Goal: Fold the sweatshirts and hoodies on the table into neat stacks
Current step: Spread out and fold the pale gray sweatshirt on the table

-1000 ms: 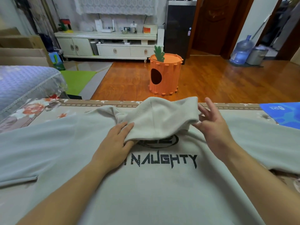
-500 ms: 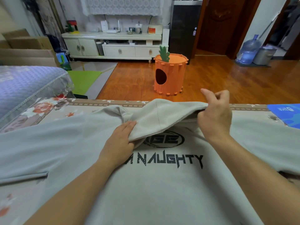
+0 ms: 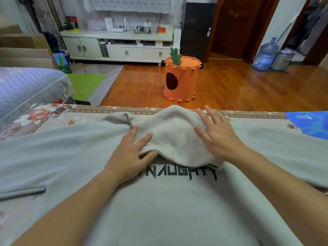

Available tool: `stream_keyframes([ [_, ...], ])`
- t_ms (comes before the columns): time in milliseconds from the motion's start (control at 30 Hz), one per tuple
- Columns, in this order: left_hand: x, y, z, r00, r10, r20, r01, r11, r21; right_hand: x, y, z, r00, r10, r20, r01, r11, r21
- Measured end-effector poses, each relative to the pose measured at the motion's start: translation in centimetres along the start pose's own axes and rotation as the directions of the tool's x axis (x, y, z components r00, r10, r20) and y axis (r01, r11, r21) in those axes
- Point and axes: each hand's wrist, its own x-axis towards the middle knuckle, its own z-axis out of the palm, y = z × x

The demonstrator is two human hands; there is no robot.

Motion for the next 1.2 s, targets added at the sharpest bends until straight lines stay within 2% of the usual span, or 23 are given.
stream_keyframes([
  [33,0.0,0.0,-0.1,1.0,0.009,0.005,-0.009,1.0,-0.009,0.9,0.4,1.0,1.0,-0.003,0.012,0.004,0.998,-0.063],
  [67,0.0,0.0,-0.1,1.0,0.007,0.016,-0.007,1.0,-0.009,1.5,1.2,2.2,0.997,0.006,0.082,0.004,0.992,-0.124],
  [133,0.1,0.4,-0.2,0.998,-0.027,0.06,0.025,0.999,0.024,2.8,3.2,3.8,0.965,0.114,0.236,-0.084,0.988,-0.131],
  [200,1.0,0.6,-0.1,0.988,-0.071,0.133,0.058,0.993,0.101,3.6,4.4,3.9,0.951,0.195,0.241,-0.184,0.981,-0.066],
  [267,2.6,0.8,-1.1,0.977,-0.122,0.175,0.093,0.982,0.162,3.9,4.5,3.2,0.954,0.243,0.176,-0.246,0.969,-0.005],
  [300,3.7,1.1,-1.9,0.978,-0.141,0.156,0.119,0.983,0.14,4.0,4.2,2.8,0.961,0.242,0.13,-0.246,0.969,0.012],
  [367,5.9,1.7,-3.5,0.97,-0.213,0.114,0.22,0.975,-0.045,4.3,3.4,2.0,0.969,0.237,0.072,-0.241,0.969,0.052],
  [433,7.7,2.4,-4.7,0.946,-0.275,0.173,0.301,0.943,-0.143,4.8,2.8,1.1,0.934,0.313,0.174,-0.343,0.922,0.178],
  [500,9.1,2.5,-4.8,0.914,-0.317,0.252,0.361,0.92,-0.154,5.3,3.0,0.0,0.87,0.364,0.332,-0.469,0.817,0.334],
  [533,9.5,2.4,-4.8,0.901,-0.333,0.276,0.391,0.901,-0.19,5.3,3.1,-0.5,0.857,0.35,0.377,-0.492,0.77,0.405],
  [600,9.7,1.7,-4.9,0.881,-0.341,0.329,0.451,0.817,-0.36,5.5,3.1,-1.3,0.897,0.261,0.357,-0.427,0.725,0.54],
  [700,8.7,0.7,-5.6,0.872,-0.247,0.422,0.459,0.71,-0.534,4.8,2.7,-2.3,0.932,0.064,0.358,-0.319,0.617,0.72],
  [733,8.1,0.5,-5.9,0.864,-0.211,0.458,0.461,0.696,-0.55,4.4,2.5,-2.6,0.919,0.013,0.393,-0.313,0.627,0.713],
  [800,7.4,0.2,-7.0,0.855,-0.183,0.485,0.439,0.751,-0.492,4.3,2.2,-3.3,0.917,-0.011,0.398,-0.233,0.796,0.558],
  [867,7.9,0.8,-8.6,0.893,-0.242,0.379,0.384,0.849,-0.363,5.0,1.6,-4.5,0.965,0.088,0.249,-0.176,0.916,0.36],
  [933,9.0,2.1,-10.8,0.944,-0.301,0.134,0.329,0.877,-0.35,5.9,0.3,-6.8,0.985,0.171,0.004,-0.162,0.922,0.352],
  [1000,9.6,4.0,-13.3,0.952,-0.278,-0.127,0.213,0.901,-0.379,6.0,-1.3,-9.3,0.962,0.151,-0.227,-0.065,0.936,0.347],
  [1067,8.1,5.9,-15.2,0.925,-0.214,-0.313,0.087,0.923,-0.375,4.5,-2.1,-10.3,0.909,0.065,-0.411,0.065,0.954,0.293],
  [1133,4.6,6.4,-15.4,0.926,-0.145,-0.349,-0.019,0.905,-0.426,1.6,-1.6,-8.9,0.855,-0.066,-0.515,0.226,0.94,0.255],
  [1167,2.3,5.7,-14.8,0.946,-0.118,-0.303,-0.022,0.906,-0.423,-0.5,-0.9,-7.2,0.854,-0.171,-0.491,0.313,0.923,0.223],
  [1200,0.0,4.5,-13.6,0.972,-0.093,-0.216,0.006,0.929,-0.37,-2.9,0.0,-5.1,0.874,-0.276,-0.401,0.376,0.905,0.197],
])
